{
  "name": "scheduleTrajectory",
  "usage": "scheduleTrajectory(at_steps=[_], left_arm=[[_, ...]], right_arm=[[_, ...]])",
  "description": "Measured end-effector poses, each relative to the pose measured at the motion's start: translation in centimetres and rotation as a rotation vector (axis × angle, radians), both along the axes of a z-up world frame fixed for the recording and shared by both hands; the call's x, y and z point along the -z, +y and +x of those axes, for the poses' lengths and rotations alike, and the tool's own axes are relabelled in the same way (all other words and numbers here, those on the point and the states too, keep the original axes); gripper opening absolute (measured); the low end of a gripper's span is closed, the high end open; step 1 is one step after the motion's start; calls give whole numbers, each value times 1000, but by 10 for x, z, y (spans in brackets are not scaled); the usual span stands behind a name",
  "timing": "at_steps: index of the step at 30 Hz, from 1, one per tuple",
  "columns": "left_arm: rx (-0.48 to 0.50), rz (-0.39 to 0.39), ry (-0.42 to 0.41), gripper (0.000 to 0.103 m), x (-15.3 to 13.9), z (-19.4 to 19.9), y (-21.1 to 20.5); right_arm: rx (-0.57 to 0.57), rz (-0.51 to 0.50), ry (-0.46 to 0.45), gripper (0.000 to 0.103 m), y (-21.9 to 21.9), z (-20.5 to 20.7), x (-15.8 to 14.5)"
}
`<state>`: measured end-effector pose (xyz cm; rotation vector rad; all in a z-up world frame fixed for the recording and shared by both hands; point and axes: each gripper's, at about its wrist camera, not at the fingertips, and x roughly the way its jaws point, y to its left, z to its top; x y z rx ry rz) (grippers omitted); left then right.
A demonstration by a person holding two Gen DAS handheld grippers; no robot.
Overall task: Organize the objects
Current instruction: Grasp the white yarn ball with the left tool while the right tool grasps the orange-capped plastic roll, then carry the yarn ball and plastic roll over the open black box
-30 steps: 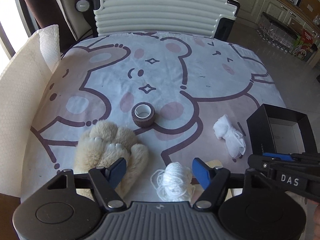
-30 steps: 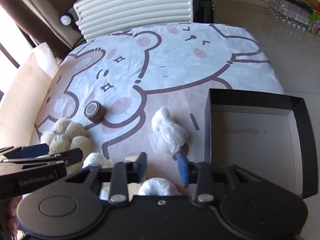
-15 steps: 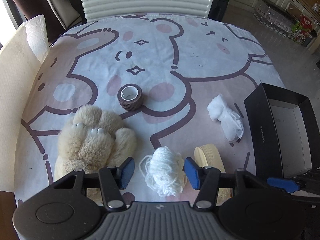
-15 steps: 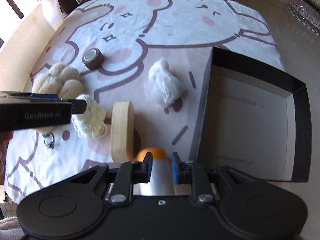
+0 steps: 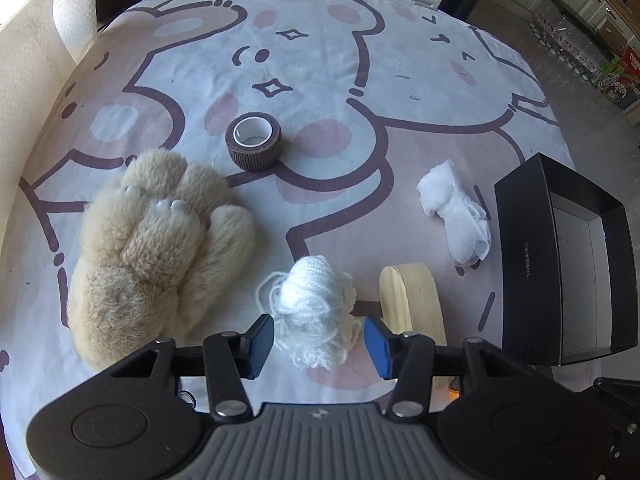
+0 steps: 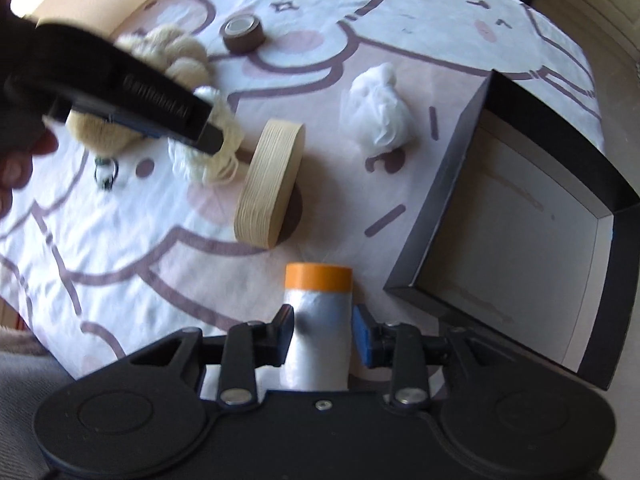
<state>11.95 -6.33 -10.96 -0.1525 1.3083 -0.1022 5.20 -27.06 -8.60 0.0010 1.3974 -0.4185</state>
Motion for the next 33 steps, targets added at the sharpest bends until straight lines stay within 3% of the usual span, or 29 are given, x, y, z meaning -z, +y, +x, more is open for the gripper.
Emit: scheduleTrajectory(at_steps=[3, 13, 20, 27, 33], left_arm=[[-15, 4, 10, 49, 6, 2, -1], [-2, 26, 9, 41, 16, 8, -9], [44, 43, 18, 33, 18, 8, -17], [73, 29, -6, 33, 5, 3, -19], [43, 32, -50, 33, -12, -2, -9]], right_arm=[[-9, 3, 10, 43, 0, 1, 3], [-30, 32, 37, 44, 1, 1, 11], [-52, 27, 121, 42, 2, -1, 27], [1, 10, 8, 42, -2, 2, 5], [38, -21, -111, 42, -2, 3, -20]])
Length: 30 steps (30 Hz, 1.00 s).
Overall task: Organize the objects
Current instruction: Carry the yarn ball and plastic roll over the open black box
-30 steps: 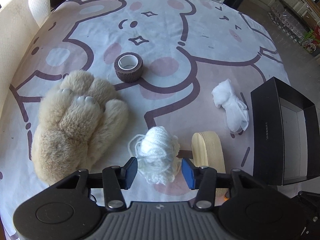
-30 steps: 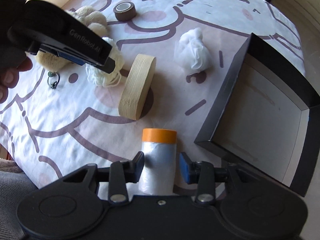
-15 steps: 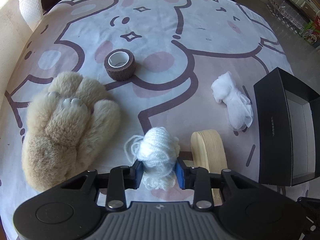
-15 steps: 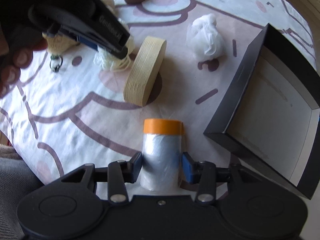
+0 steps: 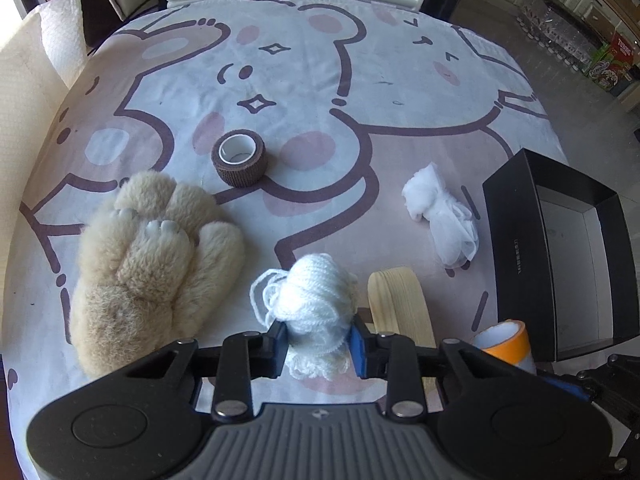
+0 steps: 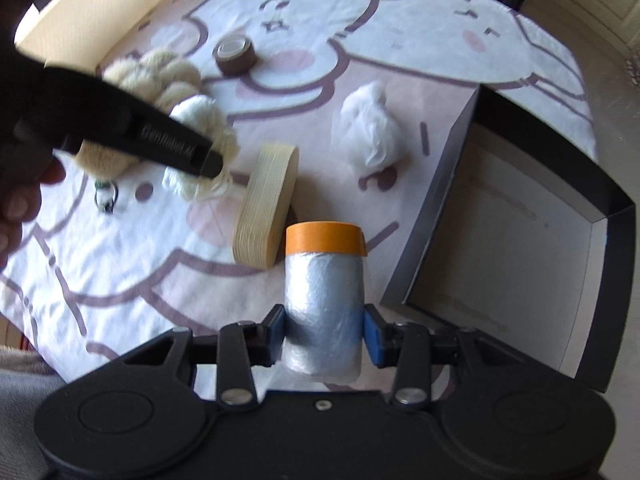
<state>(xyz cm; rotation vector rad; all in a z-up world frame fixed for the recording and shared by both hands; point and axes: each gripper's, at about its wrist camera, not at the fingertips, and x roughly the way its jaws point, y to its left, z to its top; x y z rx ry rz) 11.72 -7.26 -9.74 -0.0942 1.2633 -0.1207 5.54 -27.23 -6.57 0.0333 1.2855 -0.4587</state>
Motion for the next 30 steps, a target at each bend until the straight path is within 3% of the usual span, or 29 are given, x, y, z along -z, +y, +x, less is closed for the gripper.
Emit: scheduleTrajectory(at_steps=[13, 30], left_arm=[[-37, 11, -111, 33, -46, -29, 13], [-28, 0, -215, 33, -87, -66, -1]], right_arm=[[79, -69, -201, 42, 7, -8, -46], [107, -151, -307, 42, 18, -40, -79]])
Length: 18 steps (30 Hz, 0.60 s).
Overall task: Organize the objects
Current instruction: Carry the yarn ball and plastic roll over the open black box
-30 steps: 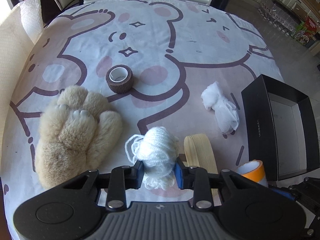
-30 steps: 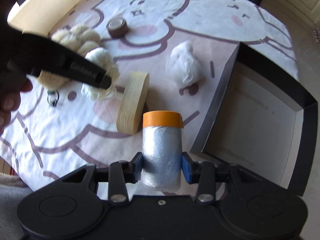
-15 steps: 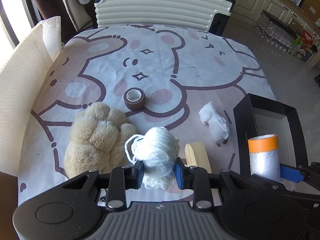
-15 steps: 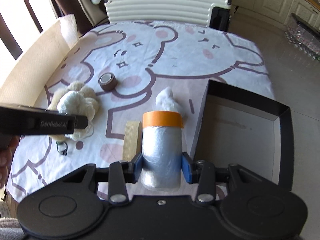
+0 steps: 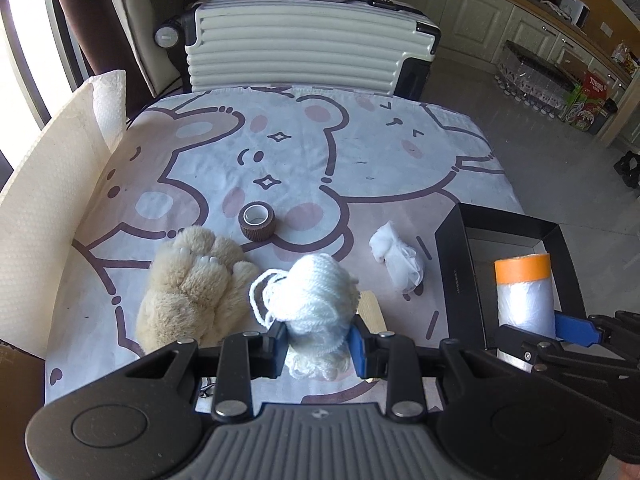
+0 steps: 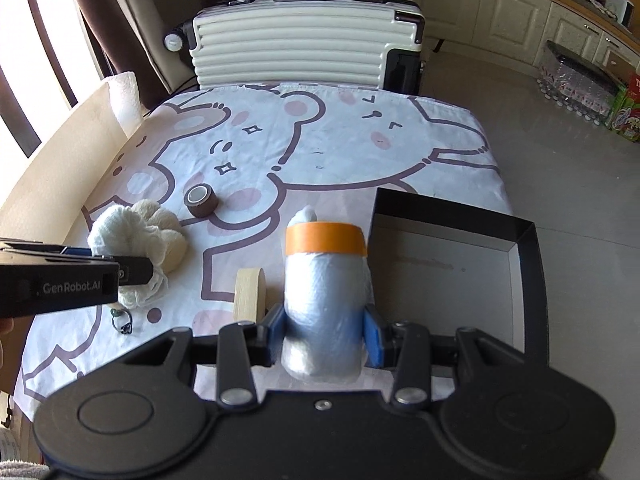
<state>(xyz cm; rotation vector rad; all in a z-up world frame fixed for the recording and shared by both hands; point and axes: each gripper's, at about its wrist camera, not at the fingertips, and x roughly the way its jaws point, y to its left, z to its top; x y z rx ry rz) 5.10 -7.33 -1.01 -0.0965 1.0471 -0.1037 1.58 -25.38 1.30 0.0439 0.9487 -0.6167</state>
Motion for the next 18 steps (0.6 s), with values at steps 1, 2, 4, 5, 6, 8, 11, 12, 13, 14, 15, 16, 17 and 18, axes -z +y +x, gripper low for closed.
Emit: scheduleTrajectory(at_steps=[1, 2, 4, 5, 6, 8, 11, 12, 13, 14, 15, 16, 17, 18], left_arm=[[0, -4, -2, 33, -1, -1, -1], [0, -6, -4, 33, -2, -2, -2], [2, -5, -8, 33, -4, -3, -4], [4, -3, -9, 33, -4, -3, -6], [6, 0, -9, 33, -4, -3, -7], [9, 3, -13, 33, -5, -3, -10], [16, -2, -18, 33, -8, -3, -15], [18, -6, -21, 33, -8, -4, -17], [22, -9, -22, 33, -9, -4, -20], [25, -12, -23, 33, -10, -4, -22], [31, -13, -26, 33, -11, -4, -25], [35, -13, -29, 33, -12, -4, -28], [39, -13, -30, 33, -13, -4, -30], [43, -15, -32, 33, -13, -4, -33]], right_arm=[[1, 2, -5, 42, 0, -1, -1], [2, 3, -8, 42, -1, -3, -2], [4, -5, -11, 42, -1, -4, -3], [3, -9, -12, 42, -2, -5, -4], [4, -11, -14, 42, -2, -6, -5], [4, -14, -18, 42, -3, -8, -7], [6, -20, -28, 42, -5, -11, -12], [7, -23, -29, 42, -6, -13, -13], [8, -25, -31, 42, -6, -14, -14], [8, -27, -31, 42, -7, -16, -16], [9, -29, -31, 42, -8, -17, -17], [8, -33, -28, 42, -9, -20, -18], [5, -38, -27, 42, -9, -21, -20], [5, -43, -26, 42, -10, -23, -22]])
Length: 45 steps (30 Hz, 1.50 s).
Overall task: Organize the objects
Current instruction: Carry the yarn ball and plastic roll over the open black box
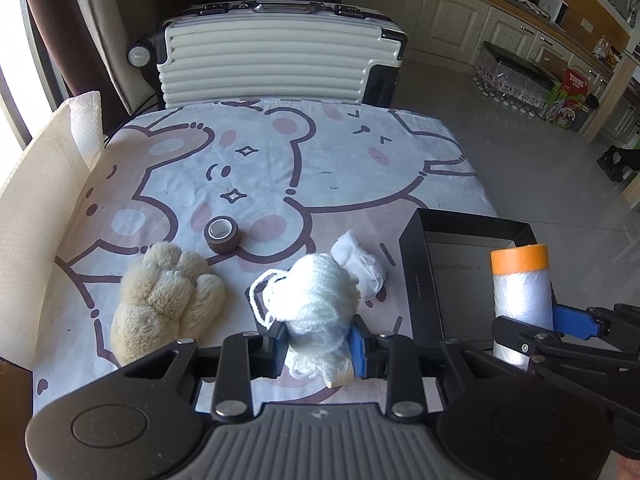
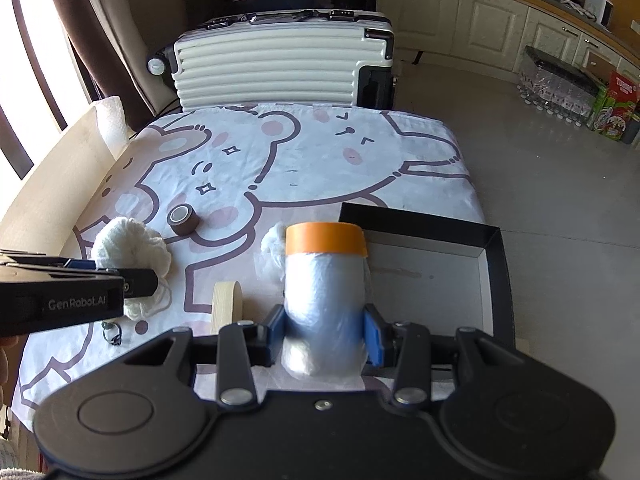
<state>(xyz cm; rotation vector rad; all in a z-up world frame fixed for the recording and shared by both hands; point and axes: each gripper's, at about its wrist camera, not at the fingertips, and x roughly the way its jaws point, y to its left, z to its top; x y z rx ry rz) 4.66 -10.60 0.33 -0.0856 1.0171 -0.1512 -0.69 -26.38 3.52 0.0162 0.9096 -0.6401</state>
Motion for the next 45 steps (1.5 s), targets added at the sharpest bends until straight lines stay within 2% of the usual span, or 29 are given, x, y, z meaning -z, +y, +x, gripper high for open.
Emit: scheduleTrajectory(at_steps=[16, 25, 33, 45], left_arm=[[109, -32, -19, 33, -10, -4, -66], [162, -51, -14, 33, -6, -2, -99], [186, -63, 5, 33, 6, 9, -114], [202, -96, 45, 33, 24, 31, -127]], right_arm=[[101, -48, -30, 42, -33, -53, -26], [156, -73, -28, 42, -58, -77, -27], [154, -72, -24, 42, -75, -76, -22], [125, -61, 26, 42, -95, -54, -3]])
